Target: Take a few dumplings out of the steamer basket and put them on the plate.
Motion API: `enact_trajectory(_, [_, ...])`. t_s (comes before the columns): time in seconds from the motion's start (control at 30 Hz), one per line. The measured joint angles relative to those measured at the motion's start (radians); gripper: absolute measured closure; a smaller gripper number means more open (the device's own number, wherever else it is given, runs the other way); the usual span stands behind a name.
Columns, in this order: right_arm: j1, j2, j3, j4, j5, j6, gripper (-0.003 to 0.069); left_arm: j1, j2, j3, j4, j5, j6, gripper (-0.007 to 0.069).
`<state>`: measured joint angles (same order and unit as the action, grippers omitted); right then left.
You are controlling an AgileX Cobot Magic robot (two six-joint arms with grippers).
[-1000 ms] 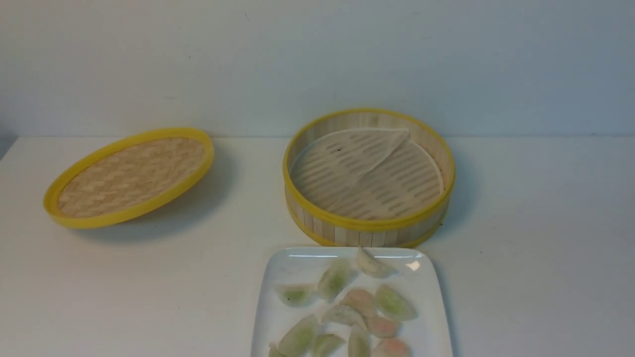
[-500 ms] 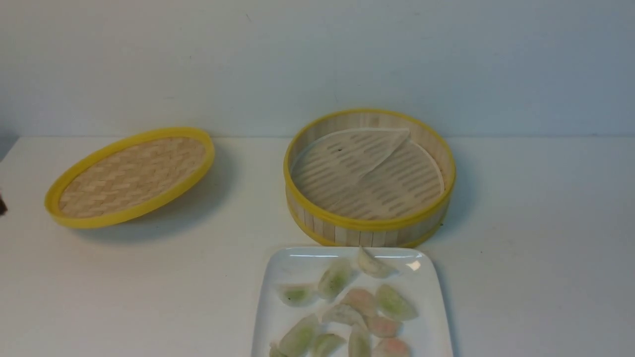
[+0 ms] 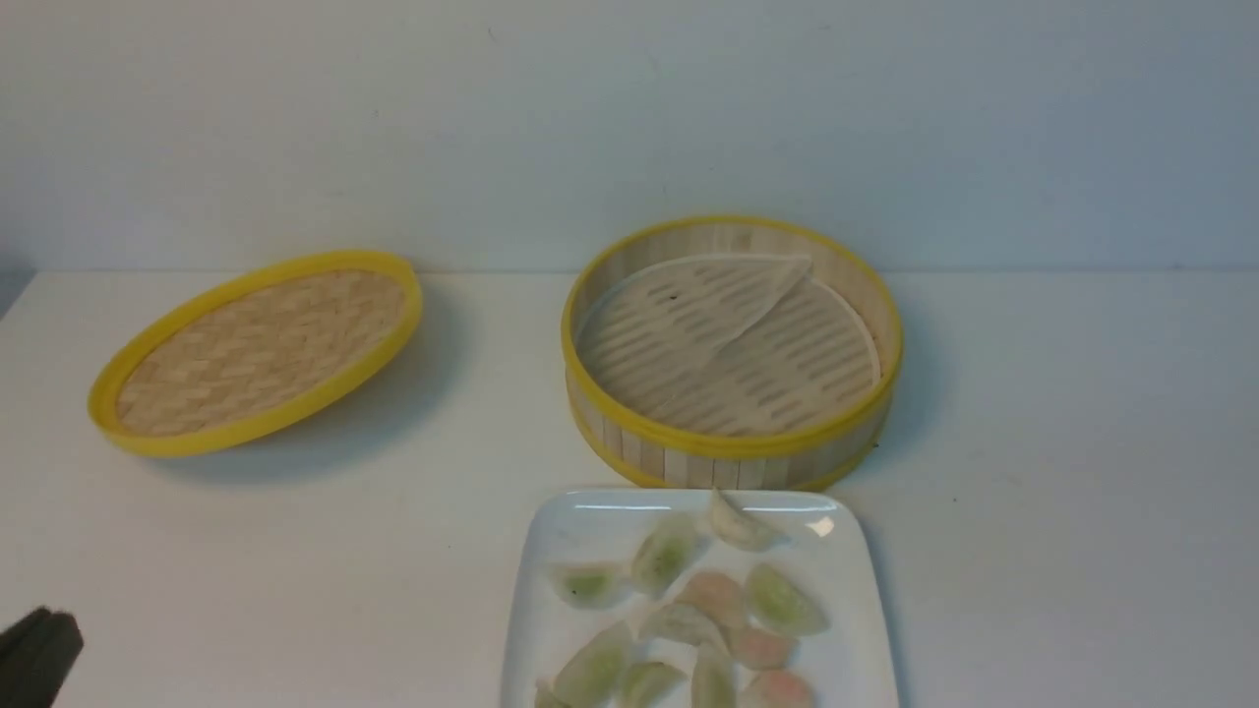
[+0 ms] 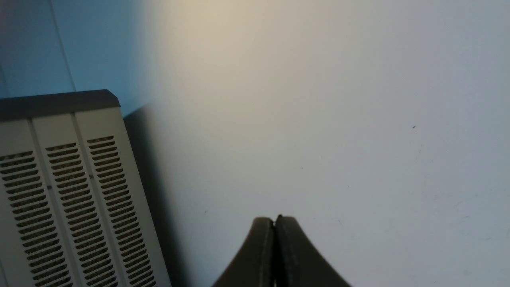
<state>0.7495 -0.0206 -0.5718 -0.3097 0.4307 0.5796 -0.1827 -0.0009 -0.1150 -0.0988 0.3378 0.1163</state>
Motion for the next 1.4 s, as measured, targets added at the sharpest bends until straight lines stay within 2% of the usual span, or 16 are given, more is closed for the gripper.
enact_trajectory(0.13, [0.0, 0.0, 0.0, -0.001, 0.0, 0.0, 0.0673, 0.084, -0.009, 0.103, 0.0, -0.003, 0.0, 0.0631])
enact_trajectory(0.27, [0.0, 0.0, 0.0, -0.002, 0.0, 0.0, 0.0673, 0.12, -0.009, 0.143, 0.001, 0.008, 0.006, 0.0631])
enact_trajectory(0.6, [0.0, 0.0, 0.0, -0.002, -0.001, 0.0, 0.0673, 0.122, -0.009, 0.144, 0.069, 0.037, 0.009, 0.0631])
enact_trajectory(1.4, [0.0, 0.0, 0.0, -0.002, -0.001, 0.0, 0.0673, 0.122, -0.009, 0.144, 0.073, 0.038, 0.009, 0.0631])
